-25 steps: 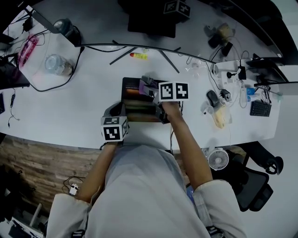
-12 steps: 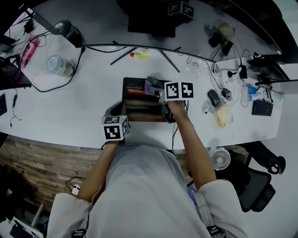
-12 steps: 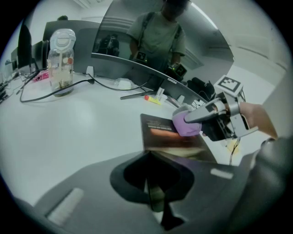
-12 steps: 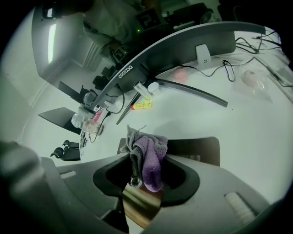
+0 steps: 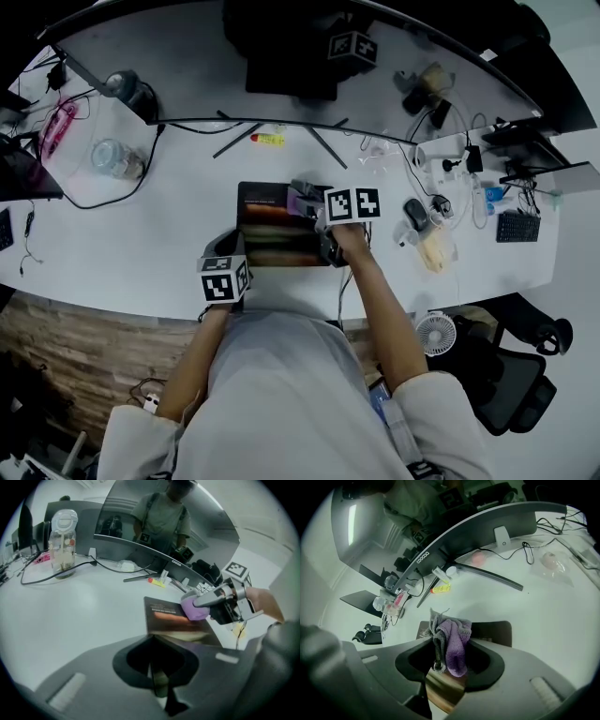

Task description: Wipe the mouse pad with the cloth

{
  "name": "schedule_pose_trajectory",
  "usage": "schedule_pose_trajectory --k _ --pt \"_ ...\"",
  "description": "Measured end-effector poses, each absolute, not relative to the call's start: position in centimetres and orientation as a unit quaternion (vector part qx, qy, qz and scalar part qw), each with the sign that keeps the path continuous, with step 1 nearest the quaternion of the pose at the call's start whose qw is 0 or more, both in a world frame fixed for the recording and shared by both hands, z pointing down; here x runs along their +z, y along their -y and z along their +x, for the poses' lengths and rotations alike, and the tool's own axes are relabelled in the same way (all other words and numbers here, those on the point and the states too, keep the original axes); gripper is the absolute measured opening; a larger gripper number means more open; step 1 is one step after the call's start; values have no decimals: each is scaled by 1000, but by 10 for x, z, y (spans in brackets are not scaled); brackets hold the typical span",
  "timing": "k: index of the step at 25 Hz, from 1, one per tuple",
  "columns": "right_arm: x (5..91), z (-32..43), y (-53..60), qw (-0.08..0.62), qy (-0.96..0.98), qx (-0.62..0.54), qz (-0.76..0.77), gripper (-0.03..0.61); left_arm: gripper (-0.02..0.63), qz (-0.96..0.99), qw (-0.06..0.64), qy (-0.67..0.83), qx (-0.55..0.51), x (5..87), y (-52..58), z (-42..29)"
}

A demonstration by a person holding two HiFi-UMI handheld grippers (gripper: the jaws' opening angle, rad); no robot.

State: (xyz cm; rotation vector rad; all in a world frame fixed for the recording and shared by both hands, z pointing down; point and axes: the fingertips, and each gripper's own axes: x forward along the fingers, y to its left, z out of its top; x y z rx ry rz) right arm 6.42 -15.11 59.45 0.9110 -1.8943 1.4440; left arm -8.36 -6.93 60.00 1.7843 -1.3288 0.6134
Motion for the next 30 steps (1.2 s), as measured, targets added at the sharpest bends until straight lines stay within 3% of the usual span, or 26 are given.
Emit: schedule_pose_trajectory --k 30 --pt "596 123 149 285 695 556 356 178 0 711 392 526 251 599 70 -81"
